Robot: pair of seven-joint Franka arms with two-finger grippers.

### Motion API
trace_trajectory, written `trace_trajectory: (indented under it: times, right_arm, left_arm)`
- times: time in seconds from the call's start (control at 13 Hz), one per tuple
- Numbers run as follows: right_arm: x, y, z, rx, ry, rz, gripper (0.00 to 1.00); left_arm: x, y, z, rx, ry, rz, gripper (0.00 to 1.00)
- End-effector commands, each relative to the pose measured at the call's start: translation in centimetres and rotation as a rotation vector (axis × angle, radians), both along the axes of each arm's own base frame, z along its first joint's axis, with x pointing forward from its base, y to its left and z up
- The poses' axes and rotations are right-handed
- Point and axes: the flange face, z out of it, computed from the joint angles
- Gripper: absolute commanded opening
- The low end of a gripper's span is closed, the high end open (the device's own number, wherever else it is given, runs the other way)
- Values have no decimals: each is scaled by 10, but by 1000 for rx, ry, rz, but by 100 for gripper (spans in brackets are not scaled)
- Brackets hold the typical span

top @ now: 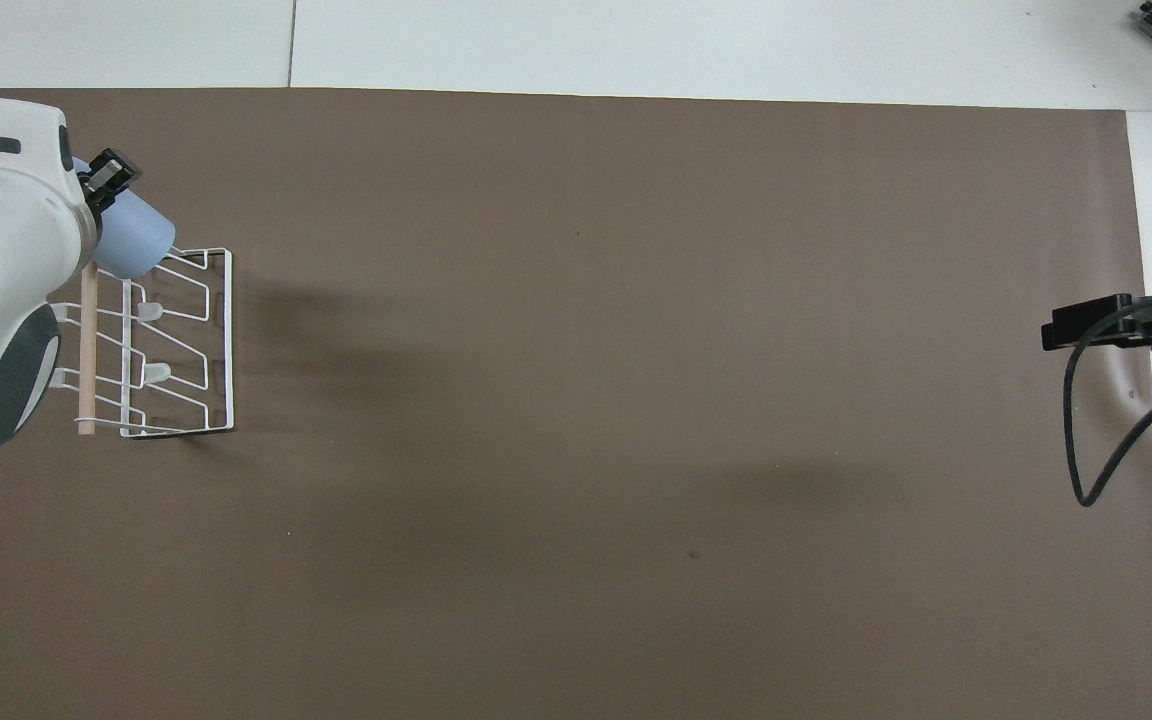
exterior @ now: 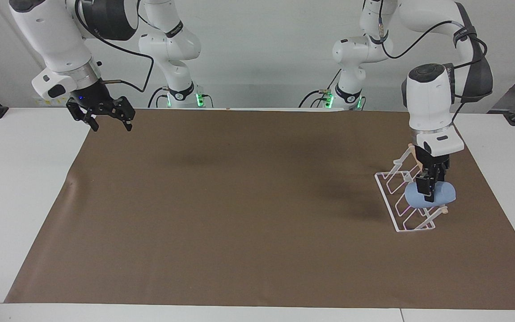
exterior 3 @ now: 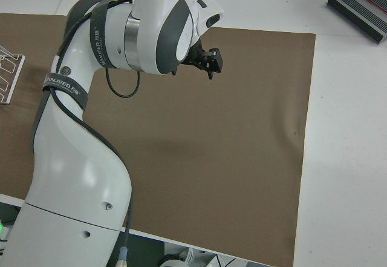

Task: Hang cup on cup holder
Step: 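Lower the cup onto the rack hook with the left gripper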

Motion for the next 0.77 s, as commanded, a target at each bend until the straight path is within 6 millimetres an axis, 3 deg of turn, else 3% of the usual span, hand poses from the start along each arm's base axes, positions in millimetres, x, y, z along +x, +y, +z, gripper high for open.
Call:
trace_trajectory:
  times: [0.0,0.08,0.15,0.31,0.69]
  right_arm:
    - [-11,-1,0,2,-2,-5,100]
    - [-10,-2,0,2,-4,-6,100]
    - [-11,-3,0,2,-2,-6,100]
    - [-12,-12,-1,3,-1,-23,100]
    - [-12,-18,2,3,-7,-32,100]
  left_arm:
    - [-9,-2,-13,1,-16,-10,0]
    - [-11,-2,-16,-1,-14,-15,13]
    - [-12,-2,-18,-2,-13,-15,45]
    - [-18,-5,-27,-3,0,-20,100]
    - [-12,-11,-12,-8,-7,-21,100]
